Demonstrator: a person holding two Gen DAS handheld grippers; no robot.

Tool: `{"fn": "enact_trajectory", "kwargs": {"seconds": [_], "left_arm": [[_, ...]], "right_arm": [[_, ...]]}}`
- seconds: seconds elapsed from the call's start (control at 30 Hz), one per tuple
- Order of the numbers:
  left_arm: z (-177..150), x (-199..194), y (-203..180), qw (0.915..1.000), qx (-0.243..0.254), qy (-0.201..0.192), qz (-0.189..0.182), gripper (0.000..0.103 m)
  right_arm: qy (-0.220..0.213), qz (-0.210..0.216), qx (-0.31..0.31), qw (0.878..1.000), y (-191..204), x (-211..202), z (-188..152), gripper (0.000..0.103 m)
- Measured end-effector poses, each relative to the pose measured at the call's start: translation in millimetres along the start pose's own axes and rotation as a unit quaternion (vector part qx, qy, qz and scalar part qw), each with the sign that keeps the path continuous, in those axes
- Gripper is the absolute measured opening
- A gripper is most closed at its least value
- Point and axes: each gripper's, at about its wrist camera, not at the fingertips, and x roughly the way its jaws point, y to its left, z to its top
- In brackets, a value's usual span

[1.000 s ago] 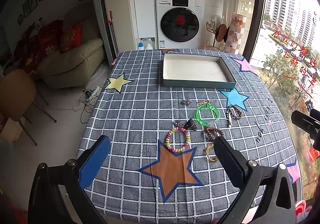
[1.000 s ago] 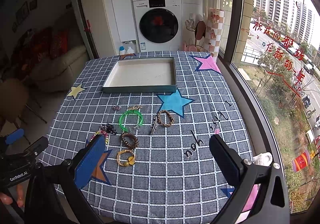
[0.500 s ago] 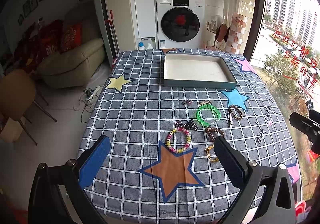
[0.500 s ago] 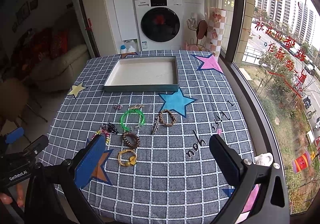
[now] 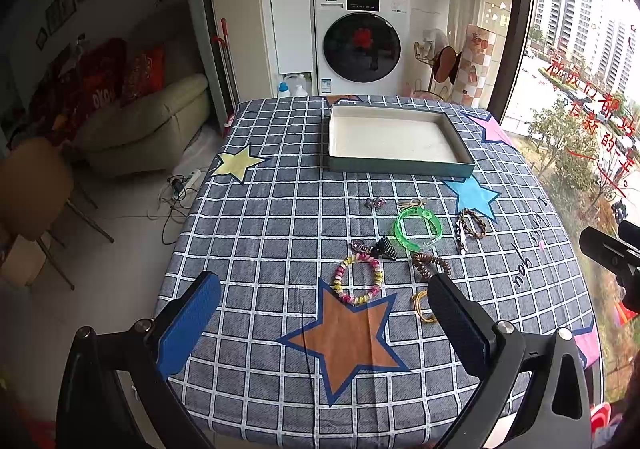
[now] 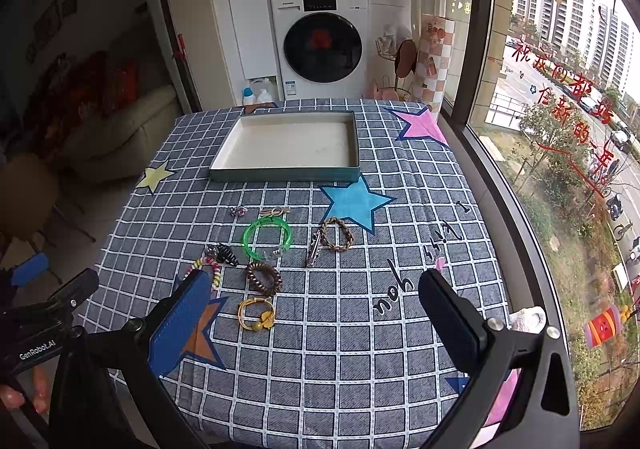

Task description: Organize jewelry

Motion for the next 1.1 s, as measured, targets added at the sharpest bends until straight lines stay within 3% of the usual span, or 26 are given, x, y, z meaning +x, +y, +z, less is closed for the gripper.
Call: {"fn": "enact_trajectory", "kwargs": {"seconds": [0.3,1.1], "left_arm": [[-1.1,0.7,0.4,1.0000,0.002,0.003,0.001,0.103],[-3.2,1.4,2.1,0.9999,0.004,0.009,0.000,0.103]], "right_arm": [[0.020,-0.007,-0.009,1.000,2.2,1.6,-3.1,0.103],[0.007,-0.016,-0.021,1.000,4.2,2.3,-3.7,0.103]]}}
